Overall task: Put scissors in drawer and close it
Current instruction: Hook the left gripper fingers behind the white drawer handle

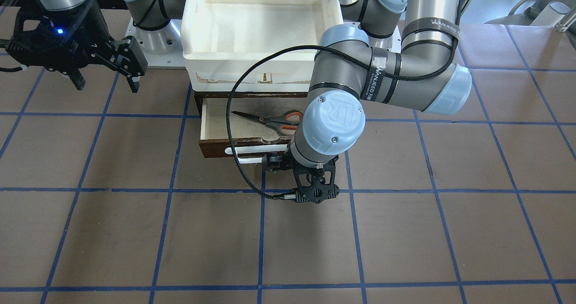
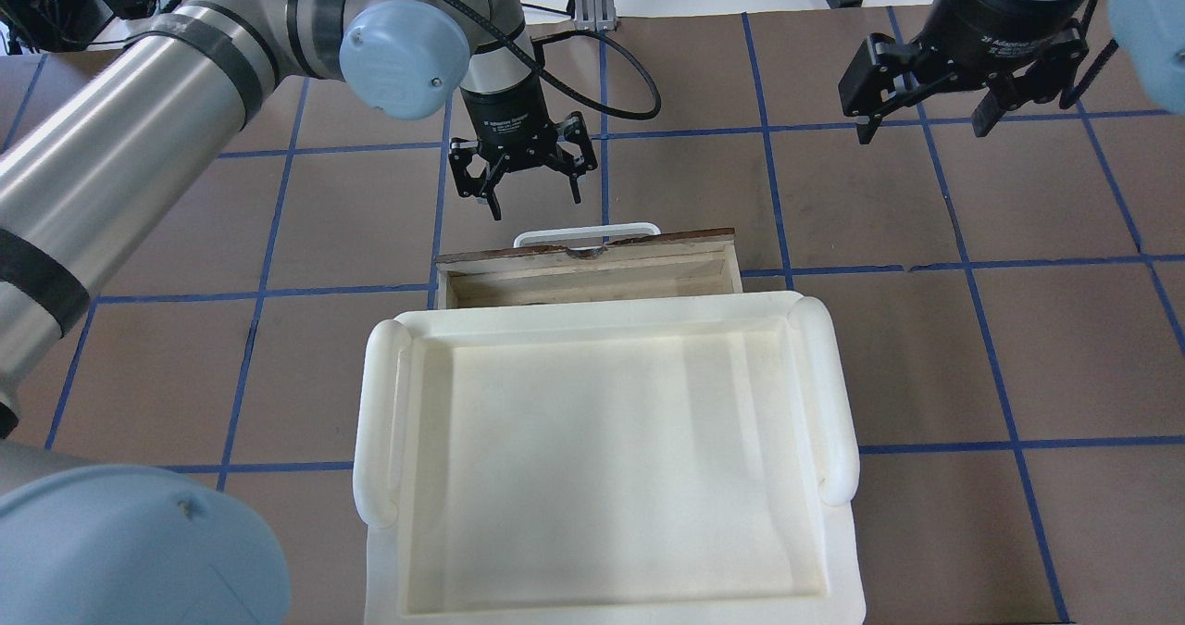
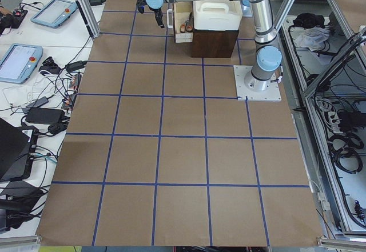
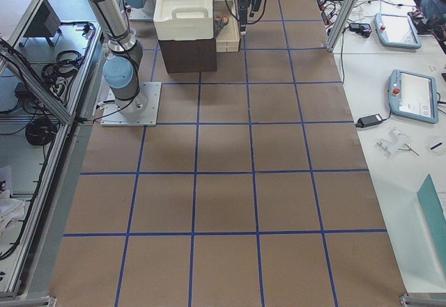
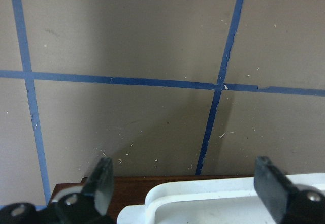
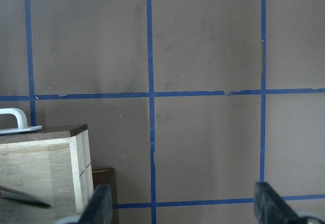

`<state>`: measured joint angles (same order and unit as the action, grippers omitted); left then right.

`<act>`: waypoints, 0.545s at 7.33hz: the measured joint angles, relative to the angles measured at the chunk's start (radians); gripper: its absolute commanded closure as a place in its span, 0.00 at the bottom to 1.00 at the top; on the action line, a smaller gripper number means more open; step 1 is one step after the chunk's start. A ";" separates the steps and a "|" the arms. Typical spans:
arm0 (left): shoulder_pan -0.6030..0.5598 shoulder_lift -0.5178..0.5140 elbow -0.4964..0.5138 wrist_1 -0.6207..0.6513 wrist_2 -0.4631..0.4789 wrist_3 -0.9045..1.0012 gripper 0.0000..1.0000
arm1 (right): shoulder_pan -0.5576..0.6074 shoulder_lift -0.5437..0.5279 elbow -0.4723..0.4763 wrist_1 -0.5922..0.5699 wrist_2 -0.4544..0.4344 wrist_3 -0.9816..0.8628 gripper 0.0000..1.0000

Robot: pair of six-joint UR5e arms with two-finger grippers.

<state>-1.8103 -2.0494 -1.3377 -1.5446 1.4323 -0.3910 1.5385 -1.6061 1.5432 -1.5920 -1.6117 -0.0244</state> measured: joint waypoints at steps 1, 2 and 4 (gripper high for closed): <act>-0.016 -0.003 -0.001 0.002 0.005 -0.029 0.00 | 0.000 0.000 0.000 0.000 -0.001 0.000 0.00; -0.024 -0.001 -0.002 0.001 0.005 -0.041 0.00 | 0.000 0.000 0.000 0.000 -0.001 0.000 0.00; -0.035 0.012 -0.004 -0.006 0.000 -0.044 0.00 | 0.000 0.001 0.000 -0.001 -0.001 0.003 0.00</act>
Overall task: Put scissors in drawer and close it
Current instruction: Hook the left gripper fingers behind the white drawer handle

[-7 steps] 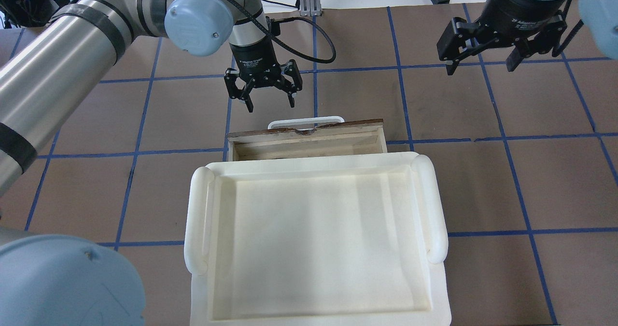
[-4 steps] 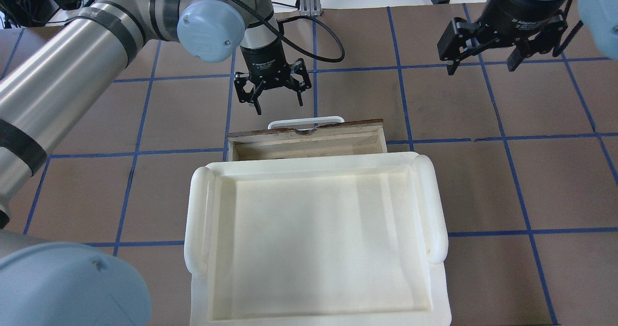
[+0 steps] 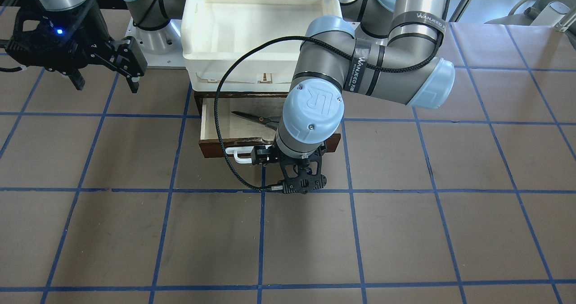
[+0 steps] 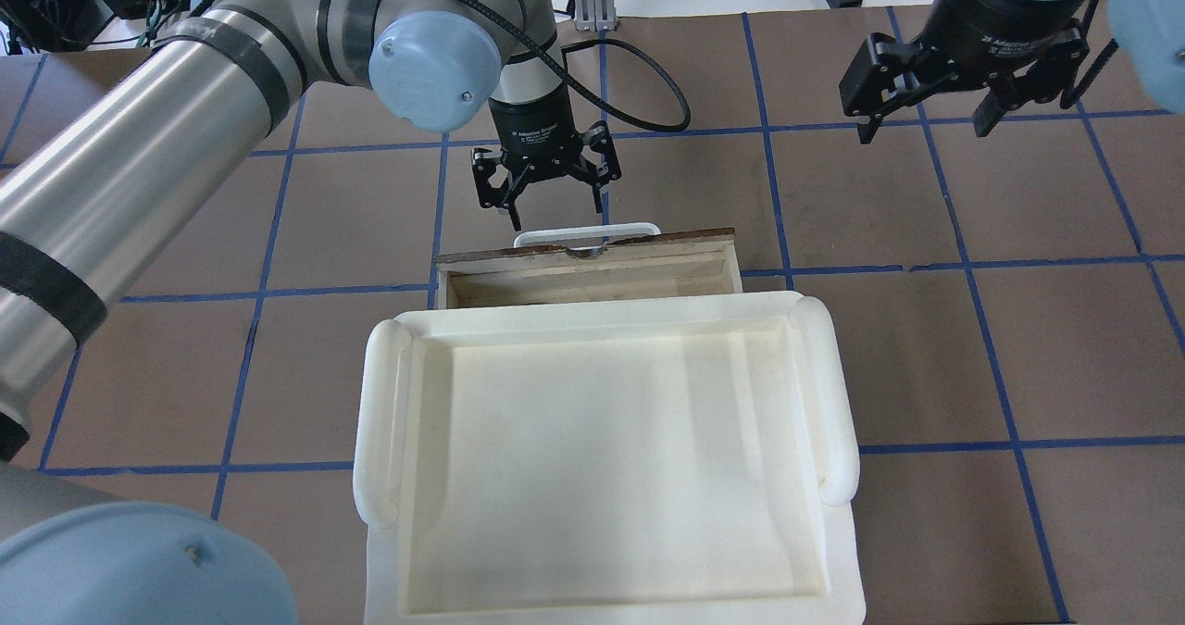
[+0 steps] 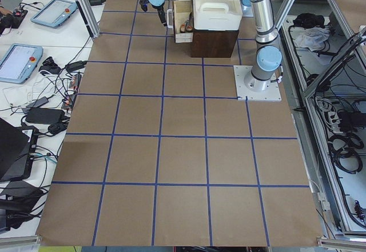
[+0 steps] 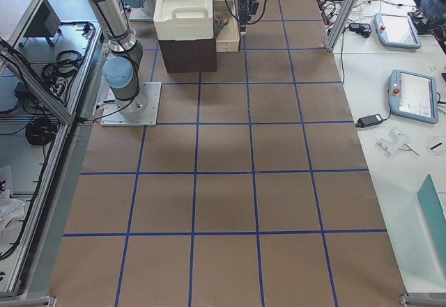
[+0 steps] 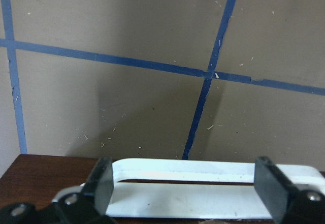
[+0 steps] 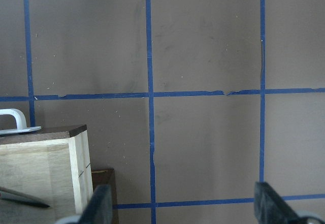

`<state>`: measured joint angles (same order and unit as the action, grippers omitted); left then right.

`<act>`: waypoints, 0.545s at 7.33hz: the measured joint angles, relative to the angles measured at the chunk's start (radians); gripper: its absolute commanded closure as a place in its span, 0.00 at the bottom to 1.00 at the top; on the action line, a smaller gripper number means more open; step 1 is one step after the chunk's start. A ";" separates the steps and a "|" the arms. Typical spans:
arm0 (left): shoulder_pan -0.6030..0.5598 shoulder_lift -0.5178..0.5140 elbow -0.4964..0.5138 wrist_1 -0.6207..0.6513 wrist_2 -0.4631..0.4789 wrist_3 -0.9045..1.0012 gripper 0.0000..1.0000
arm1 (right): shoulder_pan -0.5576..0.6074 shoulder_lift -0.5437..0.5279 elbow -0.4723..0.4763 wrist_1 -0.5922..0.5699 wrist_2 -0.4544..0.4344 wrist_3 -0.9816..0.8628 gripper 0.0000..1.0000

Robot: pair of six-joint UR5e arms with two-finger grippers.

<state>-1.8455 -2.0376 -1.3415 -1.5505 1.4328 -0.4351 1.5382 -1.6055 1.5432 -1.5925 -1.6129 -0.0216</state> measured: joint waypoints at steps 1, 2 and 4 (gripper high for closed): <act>-0.007 -0.001 -0.001 -0.001 0.000 0.000 0.00 | 0.000 0.000 0.000 0.000 0.000 0.000 0.00; -0.015 -0.007 -0.002 -0.001 0.002 0.000 0.00 | 0.000 0.001 0.000 -0.001 -0.001 0.000 0.00; -0.030 -0.009 -0.004 -0.002 0.001 -0.001 0.00 | -0.001 0.001 0.000 -0.003 -0.002 0.000 0.00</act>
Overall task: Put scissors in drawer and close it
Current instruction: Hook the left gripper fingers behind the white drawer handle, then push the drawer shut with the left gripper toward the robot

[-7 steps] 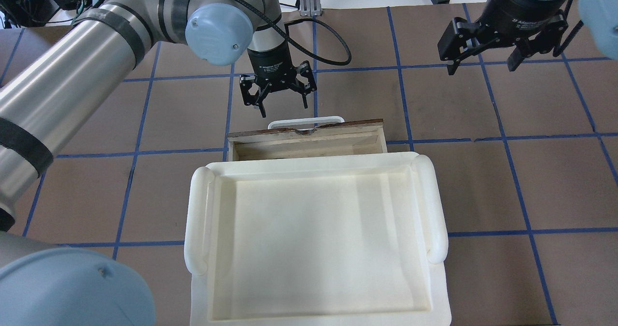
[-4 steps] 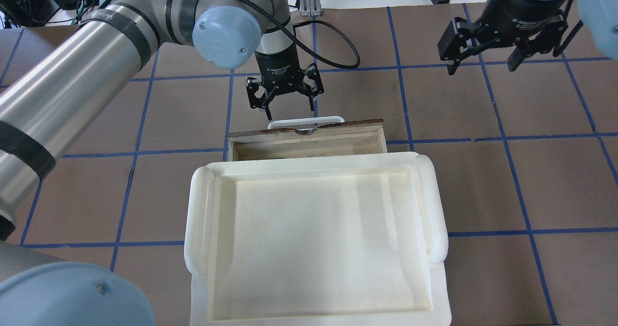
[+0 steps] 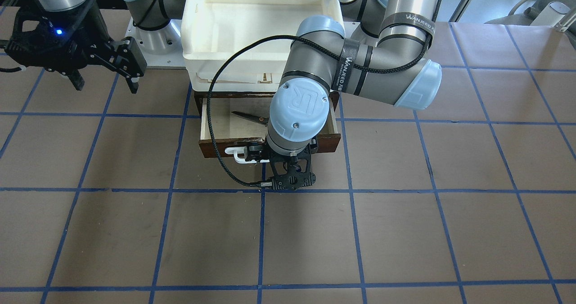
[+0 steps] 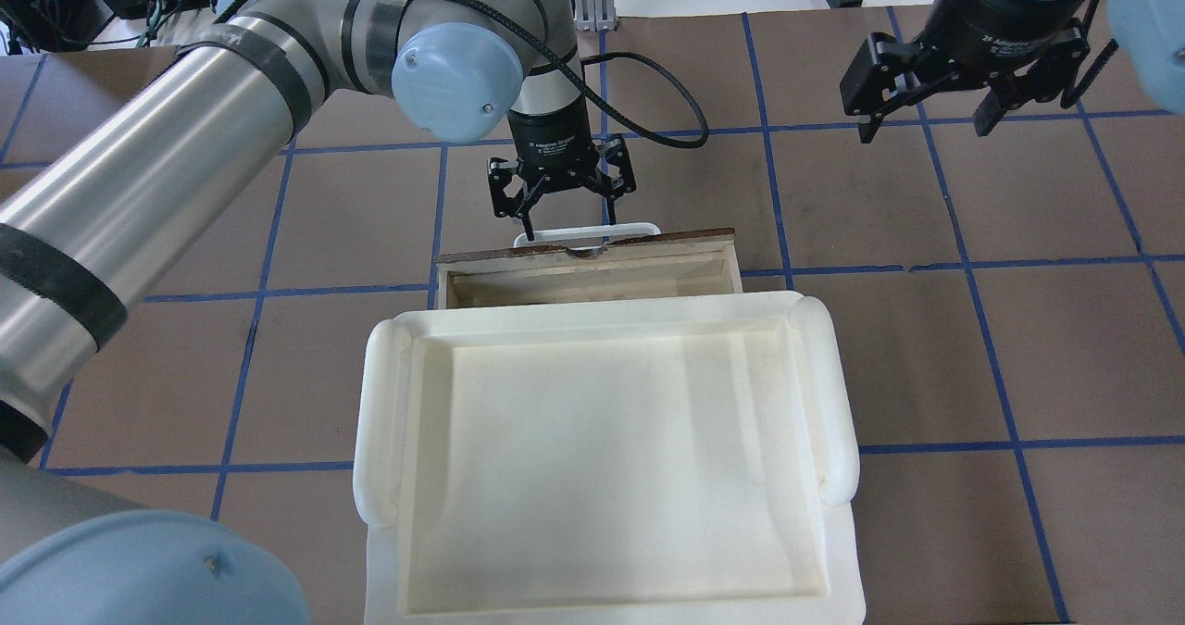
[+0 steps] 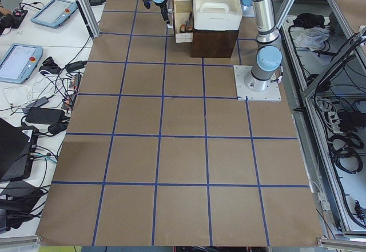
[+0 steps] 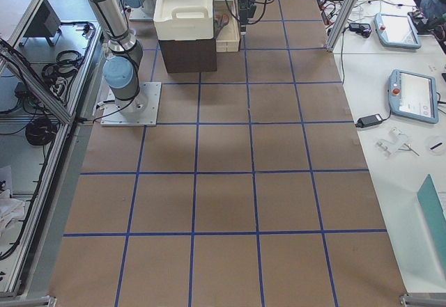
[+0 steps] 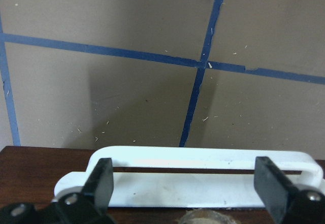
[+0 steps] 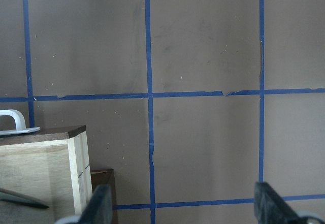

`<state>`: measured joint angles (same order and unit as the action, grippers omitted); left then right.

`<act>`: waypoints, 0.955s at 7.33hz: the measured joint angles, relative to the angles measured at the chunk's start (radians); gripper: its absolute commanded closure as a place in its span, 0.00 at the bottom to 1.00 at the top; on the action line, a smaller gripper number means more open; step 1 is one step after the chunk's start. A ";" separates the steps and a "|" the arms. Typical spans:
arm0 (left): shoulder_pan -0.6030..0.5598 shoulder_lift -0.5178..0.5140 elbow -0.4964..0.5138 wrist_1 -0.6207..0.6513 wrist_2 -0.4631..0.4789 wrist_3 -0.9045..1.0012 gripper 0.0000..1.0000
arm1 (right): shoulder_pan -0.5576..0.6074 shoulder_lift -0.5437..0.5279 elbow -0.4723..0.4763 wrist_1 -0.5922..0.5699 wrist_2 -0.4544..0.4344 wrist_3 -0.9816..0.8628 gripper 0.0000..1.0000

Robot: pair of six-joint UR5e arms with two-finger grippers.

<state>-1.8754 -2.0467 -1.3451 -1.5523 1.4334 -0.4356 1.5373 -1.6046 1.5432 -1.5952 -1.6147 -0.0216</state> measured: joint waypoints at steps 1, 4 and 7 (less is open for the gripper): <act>-0.011 0.005 -0.004 -0.002 -0.001 0.000 0.00 | 0.000 0.000 0.000 -0.001 0.000 0.001 0.00; -0.027 0.018 -0.028 -0.005 0.001 0.000 0.00 | 0.000 0.000 0.001 0.001 -0.002 0.007 0.00; -0.029 0.031 -0.037 -0.024 -0.001 0.002 0.00 | 0.000 0.000 0.001 0.005 -0.003 0.007 0.00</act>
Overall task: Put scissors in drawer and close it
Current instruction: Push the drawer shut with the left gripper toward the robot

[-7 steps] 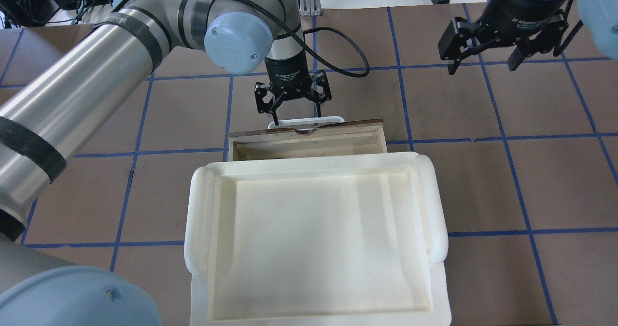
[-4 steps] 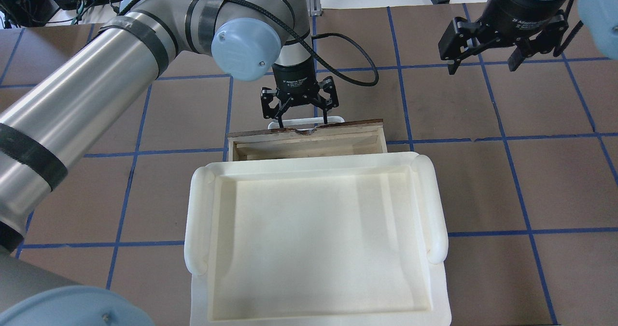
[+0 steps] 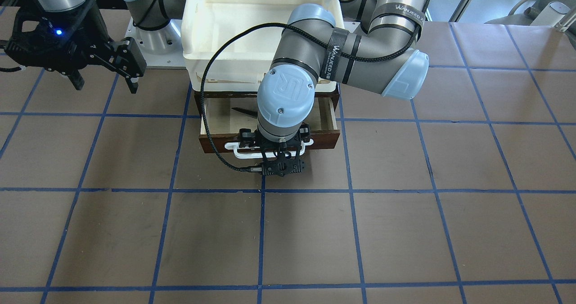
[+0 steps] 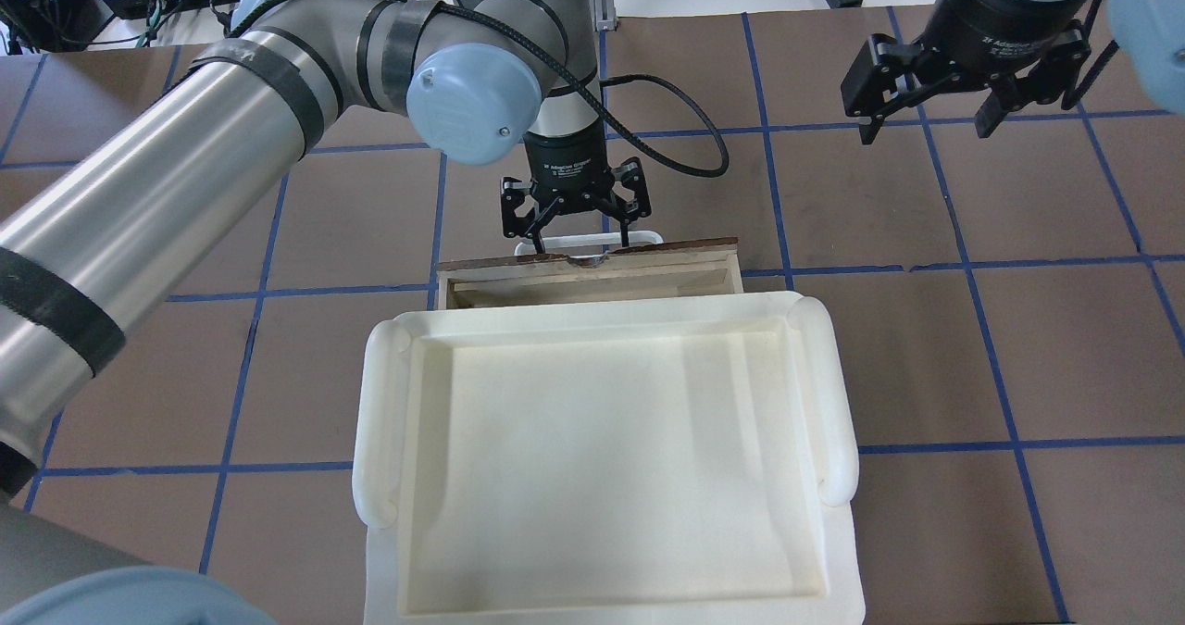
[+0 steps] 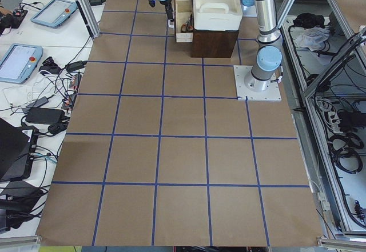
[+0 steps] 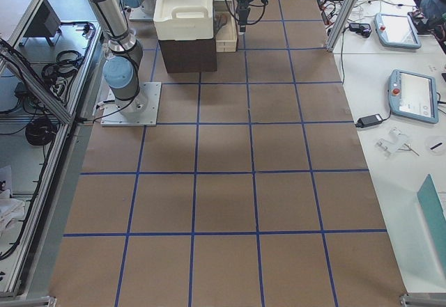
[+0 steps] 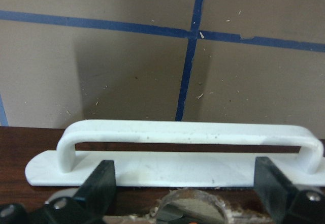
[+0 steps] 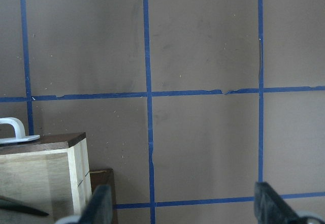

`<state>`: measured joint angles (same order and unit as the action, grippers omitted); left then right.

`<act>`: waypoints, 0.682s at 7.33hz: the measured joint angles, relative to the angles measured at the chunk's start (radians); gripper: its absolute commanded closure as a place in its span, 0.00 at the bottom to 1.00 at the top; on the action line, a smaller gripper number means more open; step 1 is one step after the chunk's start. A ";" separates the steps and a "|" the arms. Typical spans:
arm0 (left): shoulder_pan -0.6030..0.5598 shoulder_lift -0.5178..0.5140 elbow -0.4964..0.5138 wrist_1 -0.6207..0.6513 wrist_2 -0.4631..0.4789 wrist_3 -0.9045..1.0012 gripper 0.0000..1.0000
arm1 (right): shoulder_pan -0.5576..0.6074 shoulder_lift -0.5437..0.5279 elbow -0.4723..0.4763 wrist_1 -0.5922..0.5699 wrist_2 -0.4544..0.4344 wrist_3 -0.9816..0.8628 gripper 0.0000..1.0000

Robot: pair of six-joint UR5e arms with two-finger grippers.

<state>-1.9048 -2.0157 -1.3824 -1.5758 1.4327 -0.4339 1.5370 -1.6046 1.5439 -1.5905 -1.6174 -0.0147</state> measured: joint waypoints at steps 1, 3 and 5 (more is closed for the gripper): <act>0.000 0.007 -0.005 -0.015 0.000 0.002 0.00 | 0.000 0.000 0.000 0.000 0.000 0.001 0.00; 0.000 0.021 -0.030 -0.025 0.002 0.003 0.00 | 0.000 0.000 0.000 0.001 -0.001 0.002 0.00; 0.000 0.031 -0.049 -0.027 0.001 0.003 0.00 | 0.000 0.000 0.001 0.001 -0.001 0.002 0.00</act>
<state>-1.9052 -1.9851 -1.4311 -1.6032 1.4342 -0.4310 1.5370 -1.6046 1.5445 -1.5897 -1.6183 -0.0126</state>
